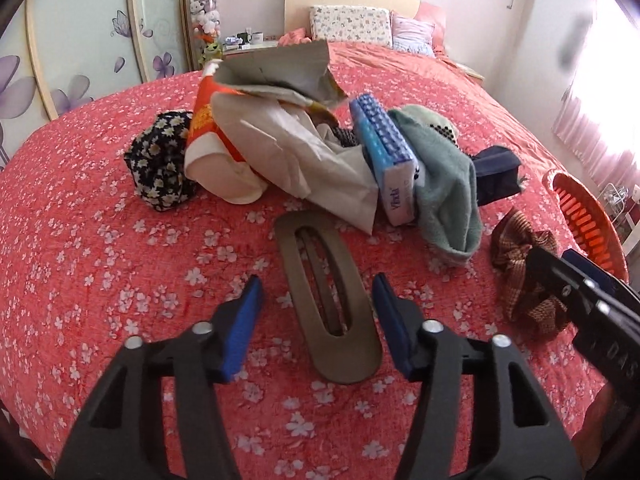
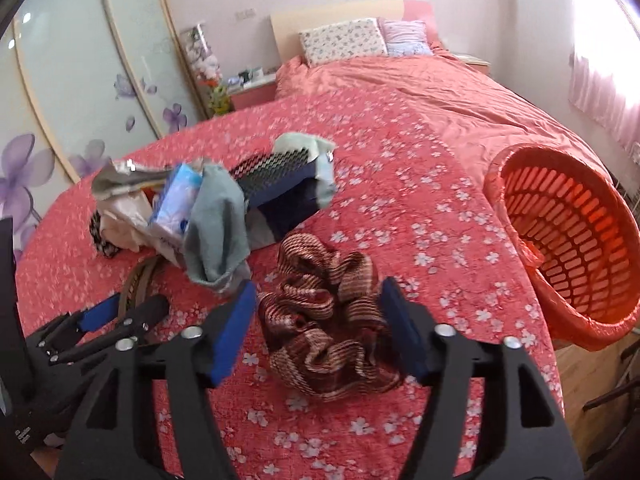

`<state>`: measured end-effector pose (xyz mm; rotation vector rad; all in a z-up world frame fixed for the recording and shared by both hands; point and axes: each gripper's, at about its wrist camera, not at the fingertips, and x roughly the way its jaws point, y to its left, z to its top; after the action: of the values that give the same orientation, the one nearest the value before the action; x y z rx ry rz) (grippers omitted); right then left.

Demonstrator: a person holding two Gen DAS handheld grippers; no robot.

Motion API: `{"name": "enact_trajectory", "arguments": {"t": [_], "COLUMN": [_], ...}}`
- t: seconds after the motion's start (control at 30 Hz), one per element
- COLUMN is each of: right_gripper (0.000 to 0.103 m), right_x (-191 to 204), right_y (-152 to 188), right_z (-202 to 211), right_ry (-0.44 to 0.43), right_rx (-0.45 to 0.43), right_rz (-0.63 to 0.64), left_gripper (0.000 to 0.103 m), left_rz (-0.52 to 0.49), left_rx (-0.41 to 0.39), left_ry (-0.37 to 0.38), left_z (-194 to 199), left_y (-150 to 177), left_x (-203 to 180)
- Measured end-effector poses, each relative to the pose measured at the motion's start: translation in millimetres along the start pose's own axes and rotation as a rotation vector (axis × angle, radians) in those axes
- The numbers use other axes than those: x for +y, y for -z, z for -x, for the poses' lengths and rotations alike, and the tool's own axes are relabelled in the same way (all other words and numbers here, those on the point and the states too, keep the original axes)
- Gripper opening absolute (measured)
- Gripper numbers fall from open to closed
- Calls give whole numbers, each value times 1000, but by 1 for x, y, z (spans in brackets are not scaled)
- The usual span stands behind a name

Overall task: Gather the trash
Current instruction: 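Lift the scrunchie with the right tool while the left tool grasps the brown hair clip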

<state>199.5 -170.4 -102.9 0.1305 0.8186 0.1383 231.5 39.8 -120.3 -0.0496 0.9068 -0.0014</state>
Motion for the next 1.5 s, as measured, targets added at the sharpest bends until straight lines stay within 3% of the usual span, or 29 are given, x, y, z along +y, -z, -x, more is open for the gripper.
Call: {"name": "enact_trajectory", "arguments": {"t": [0.1, 0.2, 0.27, 0.4, 0.63, 0.77, 0.87, 1.3, 1.5], "right_gripper": [71, 51, 45, 50, 50, 33, 28, 26, 26], "right_x": [5, -5, -12, -17, -16, -17, -17, -14, -20], "right_y": [-1, 1, -6, -17, -10, -7, -7, -8, -17], "right_z": [-12, -23, -24, -32, -27, -25, -23, -17, 6], "right_ry": [64, 91, 98, 98, 93, 97, 92, 88, 64], "right_rx": [39, 70, 68, 94, 81, 63, 55, 37, -14], "right_rz": [40, 27, 12, -16, -24, -7, -5, 14, -7], "left_gripper": [40, 39, 42, 43, 40, 35, 33, 32, 32], "left_rz": [-19, -23, -18, -14, -1, 32, 38, 1, -24], "left_rx": [-5, 3, 1, 5, -5, -6, -12, -8, -53], "left_ry": [5, 18, 34, 44, 63, 88, 100, 64, 51], "left_z": [0, 0, 2, 1, 2, 5, 7, 5, 27], "left_y": [1, 0, 0, 0, 4, 7, 8, -1, -2], "left_x": [-1, 4, 11, 15, 12, 20, 24, 22, 25]}}
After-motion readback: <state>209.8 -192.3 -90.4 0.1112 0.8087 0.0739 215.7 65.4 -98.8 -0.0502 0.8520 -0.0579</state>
